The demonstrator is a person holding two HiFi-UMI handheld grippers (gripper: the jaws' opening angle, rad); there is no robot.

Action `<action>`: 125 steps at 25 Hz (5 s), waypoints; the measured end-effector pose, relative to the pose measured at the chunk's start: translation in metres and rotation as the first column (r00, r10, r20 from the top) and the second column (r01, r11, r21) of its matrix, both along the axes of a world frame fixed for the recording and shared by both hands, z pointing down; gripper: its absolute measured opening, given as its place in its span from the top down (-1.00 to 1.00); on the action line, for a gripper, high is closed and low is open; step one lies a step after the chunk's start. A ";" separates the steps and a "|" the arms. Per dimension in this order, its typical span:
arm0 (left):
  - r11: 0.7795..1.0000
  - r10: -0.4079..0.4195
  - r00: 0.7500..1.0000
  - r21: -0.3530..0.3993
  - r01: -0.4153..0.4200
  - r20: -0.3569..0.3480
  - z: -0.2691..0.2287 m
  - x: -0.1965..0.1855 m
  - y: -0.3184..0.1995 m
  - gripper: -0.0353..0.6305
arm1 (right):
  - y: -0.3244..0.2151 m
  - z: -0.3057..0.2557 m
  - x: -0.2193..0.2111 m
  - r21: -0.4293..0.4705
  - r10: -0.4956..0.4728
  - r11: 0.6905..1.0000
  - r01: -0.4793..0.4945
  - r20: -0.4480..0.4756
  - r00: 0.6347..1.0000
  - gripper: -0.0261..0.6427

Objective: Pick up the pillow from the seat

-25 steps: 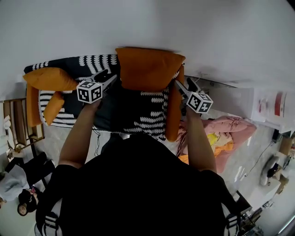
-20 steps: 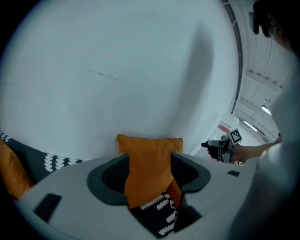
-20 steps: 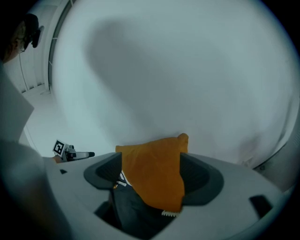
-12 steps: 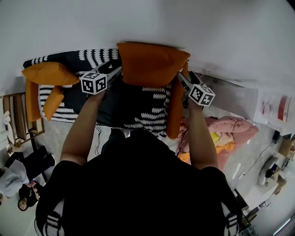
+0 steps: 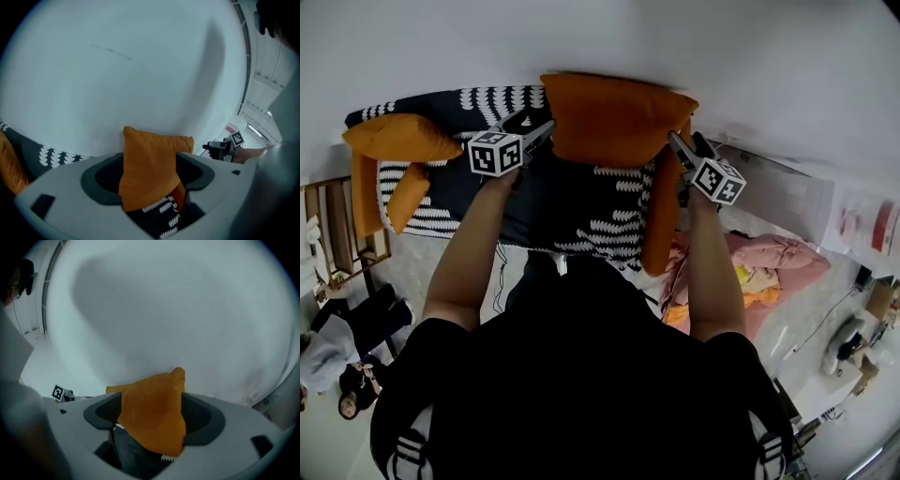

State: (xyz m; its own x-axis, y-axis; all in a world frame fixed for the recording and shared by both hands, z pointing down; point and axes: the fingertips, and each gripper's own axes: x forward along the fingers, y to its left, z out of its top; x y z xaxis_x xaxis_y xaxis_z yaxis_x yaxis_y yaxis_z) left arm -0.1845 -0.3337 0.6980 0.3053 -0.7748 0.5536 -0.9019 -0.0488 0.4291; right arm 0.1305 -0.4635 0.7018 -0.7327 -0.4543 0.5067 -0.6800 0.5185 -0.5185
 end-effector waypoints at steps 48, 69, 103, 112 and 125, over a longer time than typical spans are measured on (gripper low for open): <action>1.000 0.001 0.990 0.007 0.000 -0.142 0.067 0.003 -0.090 -0.49 | -0.056 0.052 -0.028 0.010 0.124 0.992 -0.124 -0.008 0.992 -0.35; 0.999 0.053 0.983 -0.001 -0.054 -0.177 0.071 0.020 -0.097 -0.32 | -0.066 0.067 -0.051 -0.065 0.014 0.998 -0.012 0.034 0.999 -0.35; 0.989 0.141 0.974 0.068 -0.131 -0.175 -0.015 0.027 -0.051 0.12 | -0.009 -0.027 -0.042 0.023 0.046 0.999 -0.047 0.067 0.997 0.17; 0.982 0.170 0.977 0.108 -0.157 -0.132 -0.058 0.019 -0.033 0.14 | 0.012 -0.076 -0.047 0.087 0.045 0.995 -0.052 0.075 0.996 0.17; 0.964 0.205 0.972 0.196 -0.181 -0.115 -0.129 0.014 0.006 0.14 | 0.055 -0.148 -0.052 0.171 0.044 0.983 -0.061 0.103 0.994 0.18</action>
State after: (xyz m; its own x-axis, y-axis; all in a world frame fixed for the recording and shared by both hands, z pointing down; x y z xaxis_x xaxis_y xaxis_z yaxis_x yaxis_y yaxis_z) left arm -0.1705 -0.3282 0.5694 0.5202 -0.7780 0.3522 -0.8030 -0.3052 0.5119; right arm 0.0786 -0.4084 0.5534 -0.7477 -0.5682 0.3436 -0.6590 0.5714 -0.4891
